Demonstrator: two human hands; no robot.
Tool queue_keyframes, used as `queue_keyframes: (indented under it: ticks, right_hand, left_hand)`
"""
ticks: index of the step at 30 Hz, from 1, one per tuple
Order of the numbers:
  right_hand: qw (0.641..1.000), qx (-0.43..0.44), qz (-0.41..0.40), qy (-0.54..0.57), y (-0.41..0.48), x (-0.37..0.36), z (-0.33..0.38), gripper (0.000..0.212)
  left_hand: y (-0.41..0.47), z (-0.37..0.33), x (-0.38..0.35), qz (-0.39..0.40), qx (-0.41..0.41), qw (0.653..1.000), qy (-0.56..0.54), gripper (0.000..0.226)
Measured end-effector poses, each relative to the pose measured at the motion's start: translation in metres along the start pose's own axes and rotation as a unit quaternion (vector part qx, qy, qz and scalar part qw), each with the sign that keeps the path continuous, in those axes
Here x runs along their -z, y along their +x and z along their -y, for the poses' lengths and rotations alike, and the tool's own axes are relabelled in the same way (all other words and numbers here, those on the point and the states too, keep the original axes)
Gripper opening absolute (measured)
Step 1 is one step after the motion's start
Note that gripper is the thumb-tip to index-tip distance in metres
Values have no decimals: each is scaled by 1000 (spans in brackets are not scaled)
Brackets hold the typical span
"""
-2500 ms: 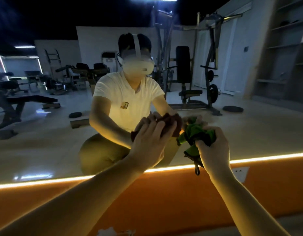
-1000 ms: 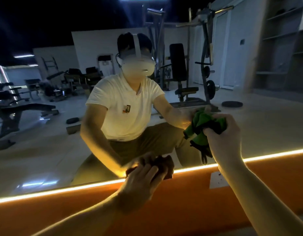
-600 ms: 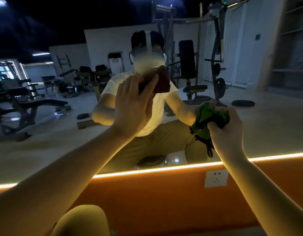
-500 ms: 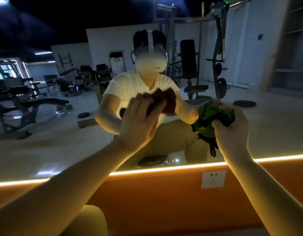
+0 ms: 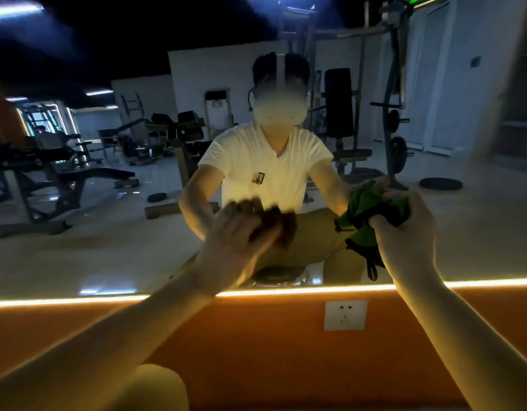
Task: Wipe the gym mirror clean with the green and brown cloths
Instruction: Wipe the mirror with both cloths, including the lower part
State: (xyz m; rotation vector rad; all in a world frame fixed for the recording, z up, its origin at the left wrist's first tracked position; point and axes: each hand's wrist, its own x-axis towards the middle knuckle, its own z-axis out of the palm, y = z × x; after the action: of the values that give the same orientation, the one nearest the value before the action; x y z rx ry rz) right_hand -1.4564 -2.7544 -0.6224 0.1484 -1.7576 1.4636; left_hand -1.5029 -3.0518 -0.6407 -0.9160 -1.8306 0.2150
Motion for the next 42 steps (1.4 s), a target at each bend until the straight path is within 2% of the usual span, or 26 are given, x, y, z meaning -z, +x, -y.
queue_keyframes:
  ticks: [1,3,5,7,11,14,15,17,19,20,23,25,27,29,32,38,42]
  right_hand:
    - [1000,5,4,4,1,2,-2,30]
    - [1000,16,11,10,4,7,-6,28]
    - [999,24,19,10,8,11,-10,26]
    - [999,35,22,13,12,17,-15,27]
    - [998,44,33,13,18,21,-24,30]
    - [998,53,34,6,19,20,-28,30]
    - [998,54,31,9,18,18,-27,30]
    - [998,64,27,7,17,16,-28,29]
    - [997,66,40,-4,12,20,-31,28]
    - [997,61,49,-13,8,24,-35,28]
    - [997,30,55,-43,1,42,-51,29]
    - [997,-2,51,-60,5,55,-49,28]
    - [995,4,55,-78,18,67,-37,26]
    - [996,27,49,-74,31,77,-21,26]
    - [998,33,28,-46,39,82,-21,27]
    - [1000,-23,6,-15,43,98,-39,37]
    - [999,-37,-39,11,60,117,-42,32]
  left_hand:
    - [25,13,12,-50,58,997,3,46]
    - [71,33,26,-138,203,969,28,40]
    - [83,31,27,-161,266,950,25,37]
    - [63,13,10,-151,234,960,24,38]
    - [-4,-27,-9,0,140,989,-36,50]
    - [-51,-50,-16,127,35,991,-33,30]
    - [-62,-56,-17,165,30,985,-38,26]
    - [-64,-60,-17,192,65,975,-86,35]
    - [-46,-59,-9,127,104,983,-83,31]
    - [-32,-57,-1,80,167,976,-110,33]
    - [9,-29,22,-75,339,931,-110,33]
    - [25,-18,26,-131,426,888,-117,32]
    - [34,-26,22,-165,467,860,-125,33]
    - [44,-49,11,-169,455,861,-153,35]
    - [61,-100,-19,-141,399,885,-193,42]
    - [114,-212,-73,-1,216,951,-221,54]
    - [111,-201,-71,34,142,976,-165,41]
